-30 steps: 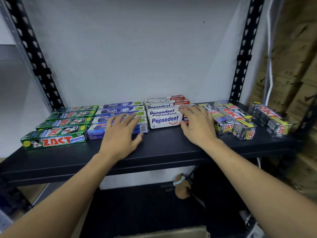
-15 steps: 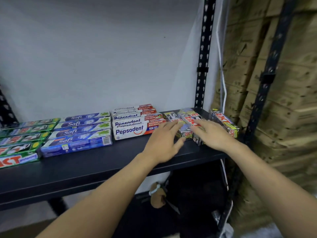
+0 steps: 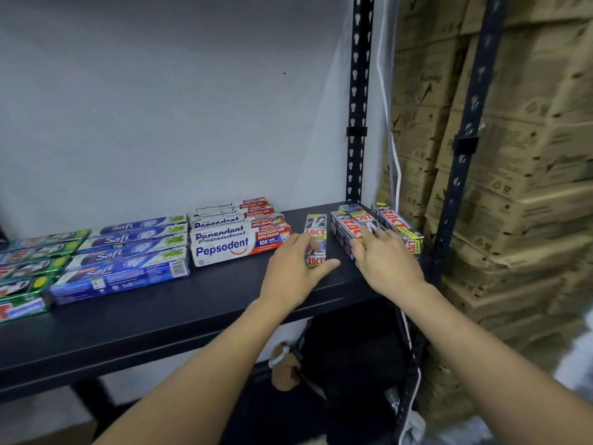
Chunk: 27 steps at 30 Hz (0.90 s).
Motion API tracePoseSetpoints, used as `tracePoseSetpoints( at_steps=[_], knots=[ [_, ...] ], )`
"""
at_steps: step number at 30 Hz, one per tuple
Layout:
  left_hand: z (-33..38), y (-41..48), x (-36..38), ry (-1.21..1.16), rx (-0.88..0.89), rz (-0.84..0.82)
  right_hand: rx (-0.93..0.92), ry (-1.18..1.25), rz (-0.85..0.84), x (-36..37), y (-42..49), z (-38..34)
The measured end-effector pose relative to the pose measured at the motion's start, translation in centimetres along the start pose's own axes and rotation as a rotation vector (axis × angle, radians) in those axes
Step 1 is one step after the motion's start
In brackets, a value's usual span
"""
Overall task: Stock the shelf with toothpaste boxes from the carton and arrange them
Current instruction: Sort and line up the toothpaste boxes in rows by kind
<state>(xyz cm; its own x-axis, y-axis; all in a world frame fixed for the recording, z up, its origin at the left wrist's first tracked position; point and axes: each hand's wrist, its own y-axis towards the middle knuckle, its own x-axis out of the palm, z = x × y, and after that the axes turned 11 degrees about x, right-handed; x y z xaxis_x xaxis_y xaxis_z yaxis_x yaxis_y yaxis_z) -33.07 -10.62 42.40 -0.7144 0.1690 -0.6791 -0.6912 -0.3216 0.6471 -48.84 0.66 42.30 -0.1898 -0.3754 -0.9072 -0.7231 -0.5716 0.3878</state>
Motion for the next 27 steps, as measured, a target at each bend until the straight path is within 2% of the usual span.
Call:
tracePoseSetpoints(
  at_steps=[5,10,14,16,20,27],
  knots=[
    [0.0,-1.3,-1.6,-0.005,-0.016,0.028,0.021,0.018,-0.020,-0.6,-0.1,-0.1],
    [-1.1,-3.3,-4.1,-0.076,-0.180,0.020,0.034,0.044,-0.006,-1.4,-0.6,-0.6],
    [-2.4,-4.6,-6.6,-0.121,-0.231,-0.023,-0.142,0.065,0.116,-2.6,-1.4,-2.3],
    [-2.7,-4.9,-7.7,-0.120,-0.225,-0.037,-0.254,0.109,0.086,-3.1,-1.6,-3.6],
    [-3.3,-5.6,-9.7,-0.146,-0.166,-0.050,-0.387,0.164,-0.076,-3.4,-1.6,-6.0],
    [-4.4,-6.3,-12.4,-0.148,-0.136,0.001,-0.523,0.261,-0.217,-4.4,-1.1,-7.9]
  ],
)
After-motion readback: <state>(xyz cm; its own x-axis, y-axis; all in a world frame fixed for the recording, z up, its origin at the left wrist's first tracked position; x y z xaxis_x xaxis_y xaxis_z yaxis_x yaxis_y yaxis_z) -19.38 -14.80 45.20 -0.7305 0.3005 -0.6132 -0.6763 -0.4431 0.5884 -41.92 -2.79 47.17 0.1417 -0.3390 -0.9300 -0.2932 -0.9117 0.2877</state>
